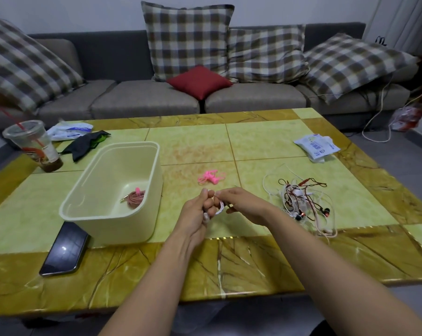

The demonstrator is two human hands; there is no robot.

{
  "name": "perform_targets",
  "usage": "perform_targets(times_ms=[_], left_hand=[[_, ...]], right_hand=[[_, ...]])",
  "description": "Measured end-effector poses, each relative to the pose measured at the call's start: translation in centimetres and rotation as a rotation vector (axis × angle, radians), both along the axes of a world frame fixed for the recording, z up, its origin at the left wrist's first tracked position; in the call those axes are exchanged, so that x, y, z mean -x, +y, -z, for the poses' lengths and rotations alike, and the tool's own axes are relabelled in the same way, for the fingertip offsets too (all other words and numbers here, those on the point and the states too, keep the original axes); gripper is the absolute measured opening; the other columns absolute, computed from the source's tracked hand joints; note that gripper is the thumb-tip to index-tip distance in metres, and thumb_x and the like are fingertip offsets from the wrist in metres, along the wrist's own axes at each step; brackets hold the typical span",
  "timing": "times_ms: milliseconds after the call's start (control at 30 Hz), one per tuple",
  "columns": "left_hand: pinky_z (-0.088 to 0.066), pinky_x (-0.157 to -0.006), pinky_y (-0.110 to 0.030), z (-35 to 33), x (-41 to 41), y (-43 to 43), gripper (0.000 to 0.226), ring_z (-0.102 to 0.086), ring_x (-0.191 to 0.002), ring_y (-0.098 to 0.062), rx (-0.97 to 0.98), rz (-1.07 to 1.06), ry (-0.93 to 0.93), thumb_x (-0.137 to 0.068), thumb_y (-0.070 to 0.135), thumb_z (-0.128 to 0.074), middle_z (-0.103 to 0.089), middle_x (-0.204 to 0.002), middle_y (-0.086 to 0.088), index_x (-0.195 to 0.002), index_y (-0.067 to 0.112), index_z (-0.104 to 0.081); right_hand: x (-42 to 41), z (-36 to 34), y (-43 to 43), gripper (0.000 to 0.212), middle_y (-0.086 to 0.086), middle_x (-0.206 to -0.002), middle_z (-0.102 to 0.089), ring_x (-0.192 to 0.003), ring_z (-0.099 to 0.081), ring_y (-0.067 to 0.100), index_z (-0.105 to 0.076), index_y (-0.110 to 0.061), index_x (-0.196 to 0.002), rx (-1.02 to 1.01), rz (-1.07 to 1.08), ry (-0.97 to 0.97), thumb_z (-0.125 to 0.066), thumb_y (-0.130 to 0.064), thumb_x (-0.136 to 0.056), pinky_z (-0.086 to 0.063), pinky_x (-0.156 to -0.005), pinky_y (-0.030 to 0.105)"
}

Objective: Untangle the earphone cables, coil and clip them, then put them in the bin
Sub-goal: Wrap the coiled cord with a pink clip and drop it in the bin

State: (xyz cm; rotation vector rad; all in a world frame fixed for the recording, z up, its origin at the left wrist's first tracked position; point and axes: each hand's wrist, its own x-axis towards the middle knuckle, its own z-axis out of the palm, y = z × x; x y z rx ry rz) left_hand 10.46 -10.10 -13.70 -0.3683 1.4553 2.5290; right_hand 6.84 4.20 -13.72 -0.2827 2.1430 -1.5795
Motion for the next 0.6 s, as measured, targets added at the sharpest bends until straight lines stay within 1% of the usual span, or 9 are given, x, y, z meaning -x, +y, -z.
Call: perform_targets(times_ms=[33, 100, 167, 200, 233, 300, 400, 500, 600], left_hand=[[-0.027, -0.040, -0.012, 0.2, 0.5, -0.1, 0.027, -0.033, -0.040, -0.003, 0.021, -0.015, -0.015, -0.103, 0.025, -0.044, -0.039, -0.059, 0.002, -0.088, 0.007, -0.057], [-0.021, -0.040, -0.014, 0.5, 1.4, -0.2, 0.030, -0.028, -0.039, -0.003, 0.110, -0.045, -0.021, -0.104, 0.026, -0.041, -0.035, -0.053, 0.006, -0.083, 0.010, -0.056], [-0.022, -0.040, -0.015, 0.5, 2.1, -0.3, 0.033, -0.028, -0.039, -0.003, 0.208, -0.093, -0.014, -0.105, 0.025, -0.040, -0.034, -0.047, 0.010, -0.079, 0.013, -0.056], [-0.023, -0.039, -0.014, 0.5, 2.6, -0.4, 0.033, -0.028, -0.039, -0.004, 0.250, -0.124, -0.013, -0.105, 0.024, -0.041, -0.034, -0.046, 0.011, -0.077, 0.013, -0.055], [-0.023, -0.038, -0.014, 0.4, 3.0, -0.4, 0.033, -0.028, -0.041, -0.005, 0.294, -0.150, -0.018, -0.104, 0.022, -0.041, -0.033, -0.046, 0.011, -0.076, 0.013, -0.055], [-0.023, -0.038, -0.014, 0.4, 3.8, -0.7, 0.032, -0.027, -0.043, -0.007, 0.363, -0.203, -0.042, -0.103, 0.018, -0.042, -0.032, -0.046, 0.009, -0.075, 0.012, -0.056], [-0.022, -0.036, -0.015, 0.7, 4.7, -1.1, 0.032, -0.027, -0.039, -0.008, 0.401, -0.284, -0.091, -0.101, 0.015, -0.041, -0.031, -0.041, 0.009, -0.073, 0.010, -0.055], [-0.021, -0.034, -0.017, 0.8, 5.5, -1.4, 0.033, -0.026, -0.031, -0.005, 0.351, -0.370, -0.159, -0.099, 0.012, -0.040, -0.030, -0.034, 0.011, -0.068, 0.010, -0.050], [-0.022, -0.036, -0.019, 0.8, 5.7, -1.5, 0.033, -0.026, -0.029, -0.006, 0.296, -0.430, -0.199, -0.100, 0.018, -0.041, -0.030, -0.034, 0.010, -0.068, 0.012, -0.045]], right_hand=[[0.7, -0.2, -0.2, 0.027, 0.002, -0.087, -0.053, -0.083, -0.044, 0.014, -0.063, -0.014, -0.088, -0.022, -0.020, -0.008, -0.045, -0.027, -0.103, -0.035, -0.075, 0.028], [2.4, -0.3, -0.8, 0.024, 0.002, -0.083, -0.054, -0.078, -0.047, 0.013, -0.063, -0.012, -0.086, -0.067, 0.001, 0.018, -0.047, -0.022, -0.101, -0.038, -0.069, 0.023], [4.4, 0.3, -1.6, 0.019, 0.002, -0.087, -0.060, -0.081, -0.055, 0.017, -0.065, -0.014, -0.089, -0.094, 0.174, 0.121, -0.049, -0.013, -0.098, -0.042, -0.062, 0.019], [5.7, 0.9, -2.0, 0.017, 0.004, -0.091, -0.063, -0.083, -0.058, 0.020, -0.066, -0.014, -0.096, -0.117, 0.290, 0.191, -0.049, -0.011, -0.096, -0.044, -0.064, 0.022], [6.7, 1.4, -2.3, 0.018, 0.006, -0.097, -0.064, -0.086, -0.059, 0.022, -0.065, -0.012, -0.106, -0.167, 0.390, 0.265, -0.051, -0.011, -0.095, -0.046, -0.069, 0.027], [8.3, 2.6, -2.8, 0.029, 0.010, -0.112, -0.061, -0.100, -0.058, 0.024, -0.059, -0.012, -0.121, -0.311, 0.463, 0.375, -0.057, -0.019, -0.093, -0.046, -0.083, 0.034], [9.5, 4.5, -3.5, 0.047, 0.012, -0.124, -0.054, -0.117, -0.048, 0.030, -0.051, -0.015, -0.131, -0.527, 0.388, 0.426, -0.064, -0.034, -0.090, -0.041, -0.097, 0.040], [9.3, 5.9, -3.9, 0.039, 0.009, -0.122, -0.055, -0.114, -0.048, 0.030, -0.056, -0.014, -0.122, -0.698, 0.345, 0.494, -0.063, -0.035, -0.090, -0.041, -0.092, 0.041], [9.2, 6.1, -3.4, 0.023, 0.007, -0.107, -0.061, -0.107, -0.049, 0.029, -0.059, -0.013, -0.106, -0.663, 0.393, 0.527, -0.061, -0.028, -0.089, -0.040, -0.086, 0.040]])
